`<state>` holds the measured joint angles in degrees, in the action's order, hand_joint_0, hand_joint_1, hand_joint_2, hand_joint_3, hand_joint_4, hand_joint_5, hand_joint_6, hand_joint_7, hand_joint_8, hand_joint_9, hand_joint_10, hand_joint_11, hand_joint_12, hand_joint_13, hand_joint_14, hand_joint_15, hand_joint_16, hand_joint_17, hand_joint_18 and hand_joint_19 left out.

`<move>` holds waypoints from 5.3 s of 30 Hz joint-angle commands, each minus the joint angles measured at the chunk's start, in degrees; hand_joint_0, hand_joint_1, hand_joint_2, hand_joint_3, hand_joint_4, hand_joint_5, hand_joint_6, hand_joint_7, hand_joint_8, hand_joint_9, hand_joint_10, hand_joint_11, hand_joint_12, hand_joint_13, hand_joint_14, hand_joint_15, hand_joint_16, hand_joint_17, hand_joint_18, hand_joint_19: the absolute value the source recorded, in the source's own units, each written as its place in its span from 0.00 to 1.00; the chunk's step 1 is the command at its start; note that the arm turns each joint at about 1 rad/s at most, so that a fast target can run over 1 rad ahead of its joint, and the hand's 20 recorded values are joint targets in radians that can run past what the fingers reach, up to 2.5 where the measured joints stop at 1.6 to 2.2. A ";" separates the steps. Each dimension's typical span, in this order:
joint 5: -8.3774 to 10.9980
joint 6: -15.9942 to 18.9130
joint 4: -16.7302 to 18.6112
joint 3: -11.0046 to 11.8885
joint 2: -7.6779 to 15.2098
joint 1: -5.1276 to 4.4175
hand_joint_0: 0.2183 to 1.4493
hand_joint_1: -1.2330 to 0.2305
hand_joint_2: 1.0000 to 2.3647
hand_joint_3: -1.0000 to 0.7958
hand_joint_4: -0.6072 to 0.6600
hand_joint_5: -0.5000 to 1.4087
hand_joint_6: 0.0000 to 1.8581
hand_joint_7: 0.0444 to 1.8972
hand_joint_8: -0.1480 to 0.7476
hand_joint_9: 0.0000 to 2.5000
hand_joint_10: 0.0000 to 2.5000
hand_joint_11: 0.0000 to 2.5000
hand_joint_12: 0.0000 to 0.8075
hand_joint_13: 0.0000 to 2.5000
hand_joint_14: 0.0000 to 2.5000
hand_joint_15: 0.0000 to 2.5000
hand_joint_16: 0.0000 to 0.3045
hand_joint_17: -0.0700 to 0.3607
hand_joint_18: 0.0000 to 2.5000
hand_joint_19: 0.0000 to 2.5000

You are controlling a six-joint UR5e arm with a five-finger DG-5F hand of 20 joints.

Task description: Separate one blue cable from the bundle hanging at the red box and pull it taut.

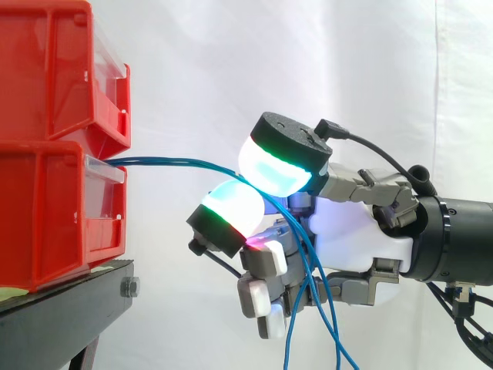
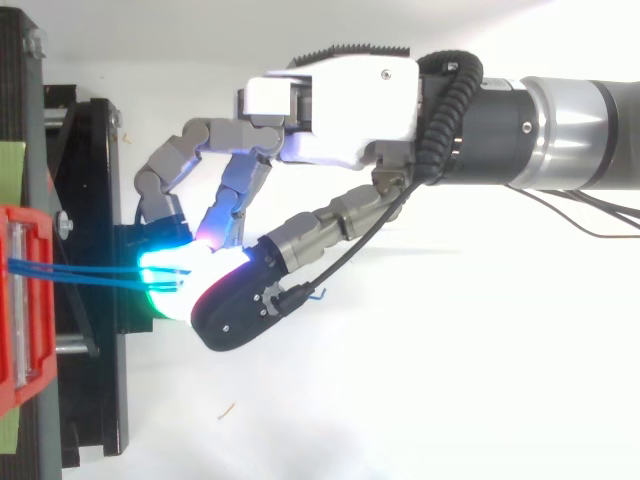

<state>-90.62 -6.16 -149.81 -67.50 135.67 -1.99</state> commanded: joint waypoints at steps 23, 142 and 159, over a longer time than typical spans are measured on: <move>-0.18 0.71 -0.22 0.00 0.03 0.06 0.33 0.28 0.00 0.28 0.41 0.20 0.48 0.64 0.46 0.52 0.01 0.34 0.40 0.45 0.01 0.26 0.12 0.36 0.42 0.26; 0.00 -0.25 1.27 -1.14 0.03 0.41 0.29 0.36 0.01 0.45 0.52 0.20 0.46 0.57 0.56 0.53 0.00 0.38 0.49 0.44 0.01 0.26 0.17 0.43 0.43 0.24; 0.18 -0.25 1.62 -1.50 0.03 0.50 0.45 0.21 0.00 0.28 0.34 0.18 0.50 0.61 0.46 0.44 0.01 0.39 0.42 0.34 0.01 0.24 0.13 0.38 0.33 0.21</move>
<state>-90.48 -6.42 -148.16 -68.97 135.70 -1.55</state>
